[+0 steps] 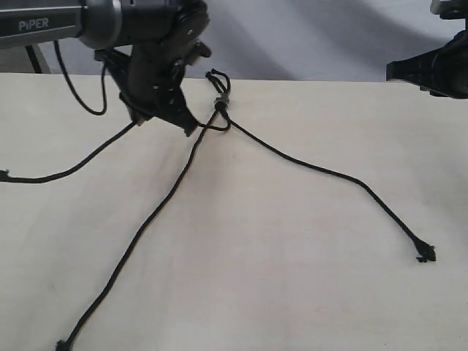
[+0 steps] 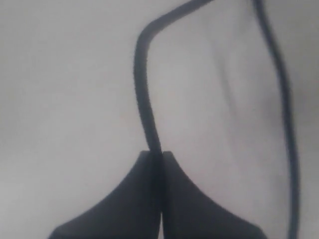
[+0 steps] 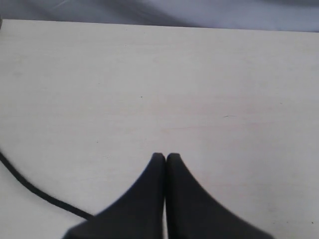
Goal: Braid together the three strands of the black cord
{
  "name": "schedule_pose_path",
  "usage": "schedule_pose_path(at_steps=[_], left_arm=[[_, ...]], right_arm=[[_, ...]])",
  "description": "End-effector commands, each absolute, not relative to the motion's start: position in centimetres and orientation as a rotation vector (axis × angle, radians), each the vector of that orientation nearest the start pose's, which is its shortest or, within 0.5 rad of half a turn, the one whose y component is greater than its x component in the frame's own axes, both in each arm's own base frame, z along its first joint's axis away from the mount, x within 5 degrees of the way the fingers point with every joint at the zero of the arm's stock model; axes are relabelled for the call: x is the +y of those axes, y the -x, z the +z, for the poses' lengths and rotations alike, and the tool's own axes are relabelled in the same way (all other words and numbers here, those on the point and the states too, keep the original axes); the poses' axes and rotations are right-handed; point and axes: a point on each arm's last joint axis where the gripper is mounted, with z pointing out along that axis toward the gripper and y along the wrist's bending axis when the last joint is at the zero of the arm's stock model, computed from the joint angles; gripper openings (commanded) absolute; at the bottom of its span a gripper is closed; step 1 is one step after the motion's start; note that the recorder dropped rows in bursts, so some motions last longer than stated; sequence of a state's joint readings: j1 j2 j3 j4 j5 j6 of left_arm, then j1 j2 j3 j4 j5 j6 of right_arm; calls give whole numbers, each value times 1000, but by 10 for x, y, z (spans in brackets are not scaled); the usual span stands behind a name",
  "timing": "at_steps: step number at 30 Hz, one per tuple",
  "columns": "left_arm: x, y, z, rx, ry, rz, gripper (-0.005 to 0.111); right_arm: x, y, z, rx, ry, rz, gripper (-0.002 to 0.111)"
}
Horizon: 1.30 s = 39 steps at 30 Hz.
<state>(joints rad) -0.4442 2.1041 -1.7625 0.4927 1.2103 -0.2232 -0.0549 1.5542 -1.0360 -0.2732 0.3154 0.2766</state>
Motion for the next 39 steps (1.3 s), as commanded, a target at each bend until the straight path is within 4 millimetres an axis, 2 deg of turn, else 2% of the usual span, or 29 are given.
schedule_pose_path(at_steps=[1, 5, 11, 16, 24, 26, 30, 33, 36, 37, 39], left_arm=[[-112, -415, 196, 2831, -479, 597, 0], [-91, -412, 167, 2869, -426, 496, 0], [-74, -401, 137, 2921, -345, 375, 0], [-71, -397, 133, 2952, -206, 342, 0], [-77, -395, 132, 2986, -176, 245, 1], [-76, -394, 132, 2996, -175, 251, 11], [-77, -393, 131, 3006, -158, 242, 47], [-77, -393, 131, 3009, -143, 232, 66], [-77, -392, 139, 2998, -169, 238, 68], [-75, -392, 144, 2988, -178, 249, 66], [-68, -392, 161, 2937, -193, 287, 54]], right_arm=[[-27, -337, 261, 2288, -138, -107, 0], [-27, -337, 262, 2283, -137, -105, 0], [-27, -337, 262, 2284, -142, -101, 0], [-27, -337, 262, 2281, -164, -81, 0], [-26, -337, 261, 2282, -195, -55, 0], [-25, -337, 261, 2282, -209, -43, 0], [-24, -337, 261, 2284, -209, -37, 0], [-16, -337, 260, 2306, -182, -32, 0], [-1, -336, 259, 2330, -122, -17, 0], [7, -335, 258, 2338, -84, -11, 0], [27, -334, 258, 2348, 10, 5, 0]])
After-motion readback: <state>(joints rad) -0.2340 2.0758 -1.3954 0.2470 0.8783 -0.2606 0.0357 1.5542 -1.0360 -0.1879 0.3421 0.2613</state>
